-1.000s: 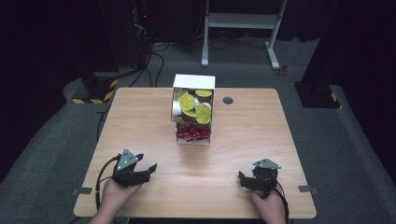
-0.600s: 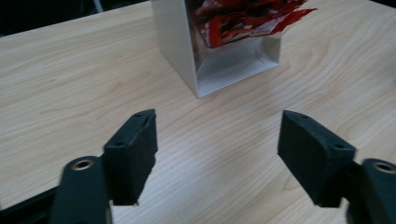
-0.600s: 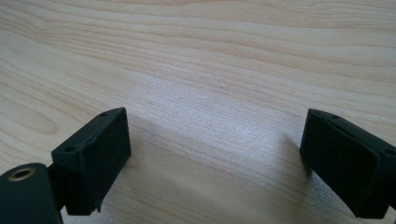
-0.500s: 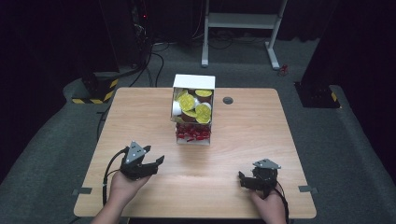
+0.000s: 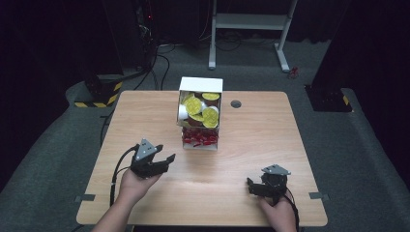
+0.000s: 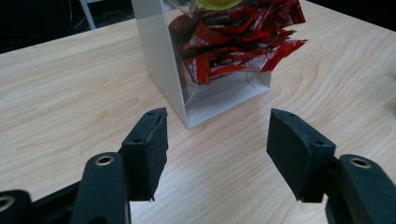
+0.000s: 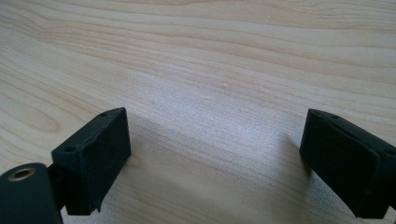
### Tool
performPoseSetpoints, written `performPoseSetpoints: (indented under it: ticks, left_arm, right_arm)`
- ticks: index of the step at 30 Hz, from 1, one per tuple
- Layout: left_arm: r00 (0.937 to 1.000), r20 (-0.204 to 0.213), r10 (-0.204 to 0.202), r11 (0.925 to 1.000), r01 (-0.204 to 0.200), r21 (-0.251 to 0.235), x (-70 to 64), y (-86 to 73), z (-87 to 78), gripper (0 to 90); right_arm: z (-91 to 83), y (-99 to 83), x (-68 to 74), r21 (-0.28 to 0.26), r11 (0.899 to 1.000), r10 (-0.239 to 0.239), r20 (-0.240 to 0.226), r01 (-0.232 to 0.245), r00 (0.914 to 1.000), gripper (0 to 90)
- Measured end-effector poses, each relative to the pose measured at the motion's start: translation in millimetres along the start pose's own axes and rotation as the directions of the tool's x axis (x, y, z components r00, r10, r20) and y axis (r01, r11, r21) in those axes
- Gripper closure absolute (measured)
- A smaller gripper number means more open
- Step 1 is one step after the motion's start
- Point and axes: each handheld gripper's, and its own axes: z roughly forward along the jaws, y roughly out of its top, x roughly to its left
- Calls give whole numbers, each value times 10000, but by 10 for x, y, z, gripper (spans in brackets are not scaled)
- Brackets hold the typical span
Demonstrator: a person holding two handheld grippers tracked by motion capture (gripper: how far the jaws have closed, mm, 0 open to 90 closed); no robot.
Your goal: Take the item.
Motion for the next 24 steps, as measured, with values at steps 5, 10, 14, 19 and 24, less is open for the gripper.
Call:
performPoseSetpoints:
  ticks: [5,10,14,19,24]
  left_arm:
    - [10000,9,77,9999,-77,71,-2,69,76,412]
    - [9997,-130,221,9997,-220,44,-20,133,132,397]
    - [9996,-157,231,9996,-228,138,-29,163,178,399]
    - [9997,-151,192,9996,-189,229,-34,207,245,399]
    - [10000,-19,83,9999,-83,88,-28,254,310,395]
  right_arm:
    - [-1,0,1,9,10000,-13,-18,13,10000,86]
    - [0,0,0,6,10000,-16,-19,16,10000,86]
    - [0,0,1,3,10000,-12,-17,12,10000,86]
    - [0,0,1,5,10000,-10,-19,10,10000,86]
    - [-2,1,0,24,10000,-18,-21,18,10000,85]
